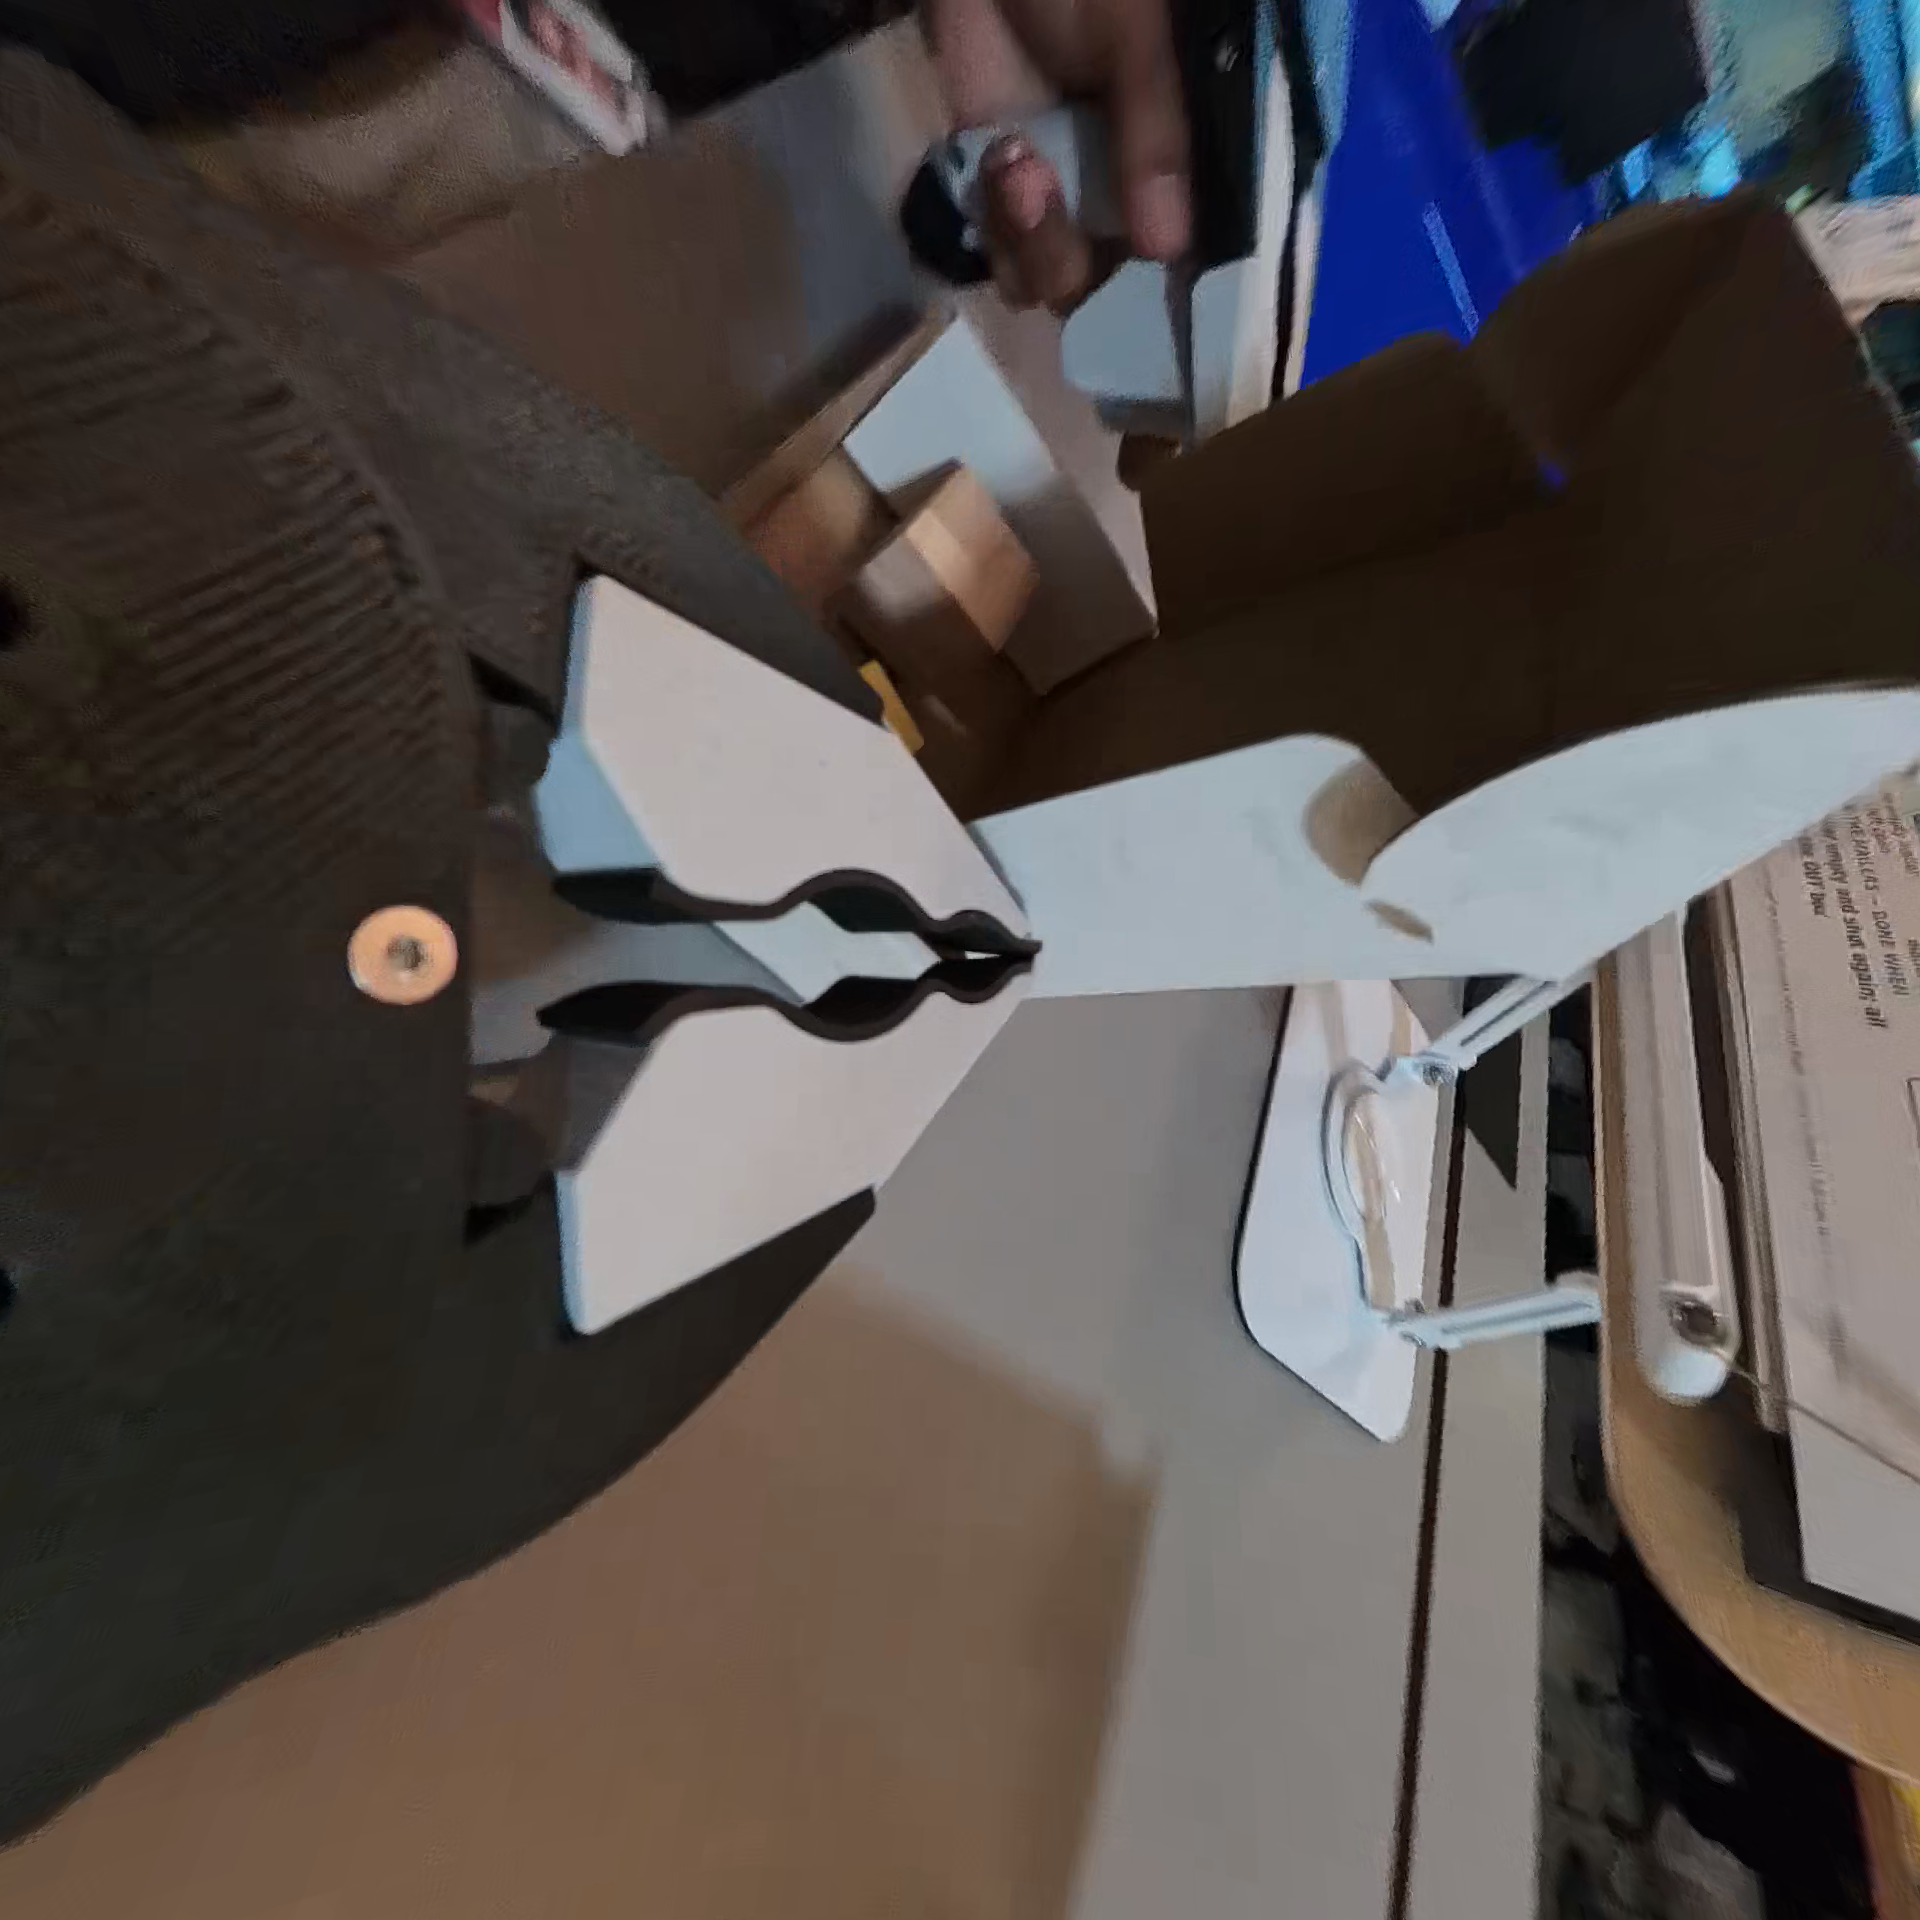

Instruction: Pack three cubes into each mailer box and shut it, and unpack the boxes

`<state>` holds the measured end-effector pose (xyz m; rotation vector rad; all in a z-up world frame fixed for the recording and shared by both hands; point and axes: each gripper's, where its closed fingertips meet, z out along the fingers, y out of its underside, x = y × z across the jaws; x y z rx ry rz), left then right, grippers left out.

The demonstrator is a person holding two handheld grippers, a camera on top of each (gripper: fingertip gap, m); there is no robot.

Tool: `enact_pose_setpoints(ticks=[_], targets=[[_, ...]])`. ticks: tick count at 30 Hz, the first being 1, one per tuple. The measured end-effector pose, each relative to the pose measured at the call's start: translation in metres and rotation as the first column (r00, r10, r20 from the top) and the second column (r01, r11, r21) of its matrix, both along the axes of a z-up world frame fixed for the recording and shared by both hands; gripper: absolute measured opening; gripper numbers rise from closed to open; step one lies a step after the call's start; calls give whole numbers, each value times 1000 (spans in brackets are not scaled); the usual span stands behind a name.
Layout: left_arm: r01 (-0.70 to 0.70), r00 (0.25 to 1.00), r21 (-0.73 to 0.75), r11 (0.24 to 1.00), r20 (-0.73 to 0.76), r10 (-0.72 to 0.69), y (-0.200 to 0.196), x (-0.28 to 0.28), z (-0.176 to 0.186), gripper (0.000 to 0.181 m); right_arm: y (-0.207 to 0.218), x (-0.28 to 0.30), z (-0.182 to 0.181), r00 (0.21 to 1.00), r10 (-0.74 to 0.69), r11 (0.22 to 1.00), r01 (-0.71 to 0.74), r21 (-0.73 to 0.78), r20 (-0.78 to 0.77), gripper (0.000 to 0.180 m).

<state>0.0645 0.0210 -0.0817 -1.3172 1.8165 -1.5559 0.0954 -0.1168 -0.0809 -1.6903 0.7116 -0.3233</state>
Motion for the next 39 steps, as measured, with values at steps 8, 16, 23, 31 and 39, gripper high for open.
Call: enact_pose_setpoints(ticks=[8,16,23,31,39], targets=[[22,999,215,976,39,-31,-2,-25,-11,0,-2,-24,-1,990,51,986,-29,-162,131,0],[39,996,374,927,56,-64,-3,-29,-23,0,-3,-32,-19,976,109,940,-39,-338,190,0],[-1,1000,274,962,10,-2,13,-37,-18,13,-13,-35,-13,973,83,943,-7,-332,217,0],[-30,988,353,935,153,-27,13,-69,-3,23,-27,-55,-4,963,123,950,-45,-310,238,13],[-11,949,463,886,285,-137,-22,-85,8,36,-17,-86,6,892,234,911,-64,-407,386,32]])
